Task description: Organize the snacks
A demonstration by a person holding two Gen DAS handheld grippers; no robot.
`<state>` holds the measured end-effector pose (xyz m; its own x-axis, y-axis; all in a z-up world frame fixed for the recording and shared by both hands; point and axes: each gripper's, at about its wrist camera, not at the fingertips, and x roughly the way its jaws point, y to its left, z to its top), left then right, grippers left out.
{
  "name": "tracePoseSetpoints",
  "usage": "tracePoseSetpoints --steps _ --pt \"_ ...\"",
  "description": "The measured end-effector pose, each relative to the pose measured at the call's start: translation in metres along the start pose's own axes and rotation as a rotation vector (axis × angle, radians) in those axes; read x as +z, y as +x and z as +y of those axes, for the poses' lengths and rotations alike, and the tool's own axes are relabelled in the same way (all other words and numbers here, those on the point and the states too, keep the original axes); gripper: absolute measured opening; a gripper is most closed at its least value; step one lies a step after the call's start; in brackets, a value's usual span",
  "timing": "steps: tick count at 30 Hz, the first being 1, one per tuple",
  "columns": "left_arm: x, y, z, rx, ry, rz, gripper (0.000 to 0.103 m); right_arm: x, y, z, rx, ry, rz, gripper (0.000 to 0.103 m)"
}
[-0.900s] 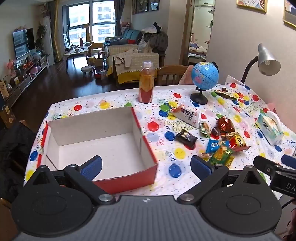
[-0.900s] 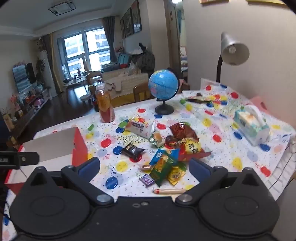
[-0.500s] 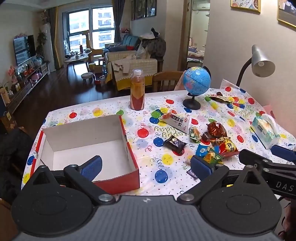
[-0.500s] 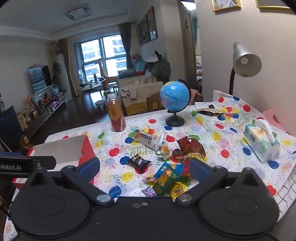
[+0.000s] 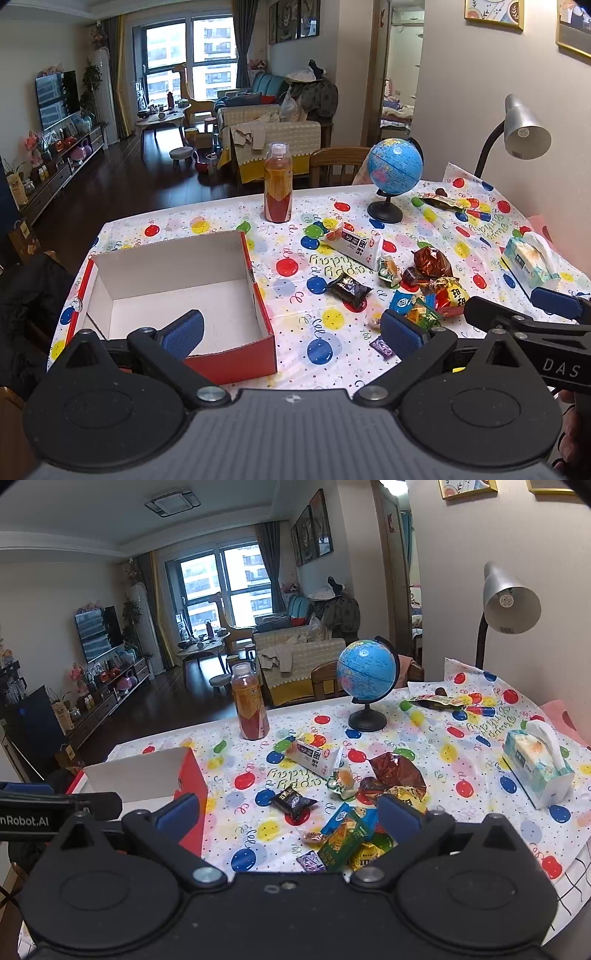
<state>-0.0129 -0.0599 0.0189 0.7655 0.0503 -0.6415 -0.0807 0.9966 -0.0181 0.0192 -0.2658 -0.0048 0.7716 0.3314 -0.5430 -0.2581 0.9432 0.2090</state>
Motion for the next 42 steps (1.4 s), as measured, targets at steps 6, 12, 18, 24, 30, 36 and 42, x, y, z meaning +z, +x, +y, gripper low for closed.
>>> tracePoseSetpoints --steps 6,12,18,24,30,36,42 --pt "-0.003 -0.004 0.000 0.007 -0.014 0.013 0.102 -0.001 0.000 -0.002 0.014 -0.002 0.005 0.100" --pt "-0.004 -0.005 -0.003 0.017 -0.023 0.016 0.102 0.000 0.000 -0.003 0.022 -0.008 0.004 0.100" --pt "-0.004 -0.004 -0.008 0.024 -0.031 0.023 0.102 0.001 0.002 -0.007 0.031 -0.013 0.006 0.100" --pt "-0.004 -0.003 -0.008 0.026 -0.032 0.023 0.102 0.001 0.002 -0.007 0.031 -0.013 0.005 0.100" --pt "-0.004 -0.001 -0.015 0.036 -0.039 0.025 0.102 0.003 0.005 -0.019 0.066 -0.025 0.004 0.100" --pt "-0.007 0.001 -0.023 0.054 -0.053 0.032 0.102 0.003 0.005 -0.023 0.087 -0.035 0.005 0.100" --pt "-0.007 0.000 -0.026 0.058 -0.061 0.028 0.102 0.005 0.004 -0.027 0.096 -0.047 -0.004 0.100"
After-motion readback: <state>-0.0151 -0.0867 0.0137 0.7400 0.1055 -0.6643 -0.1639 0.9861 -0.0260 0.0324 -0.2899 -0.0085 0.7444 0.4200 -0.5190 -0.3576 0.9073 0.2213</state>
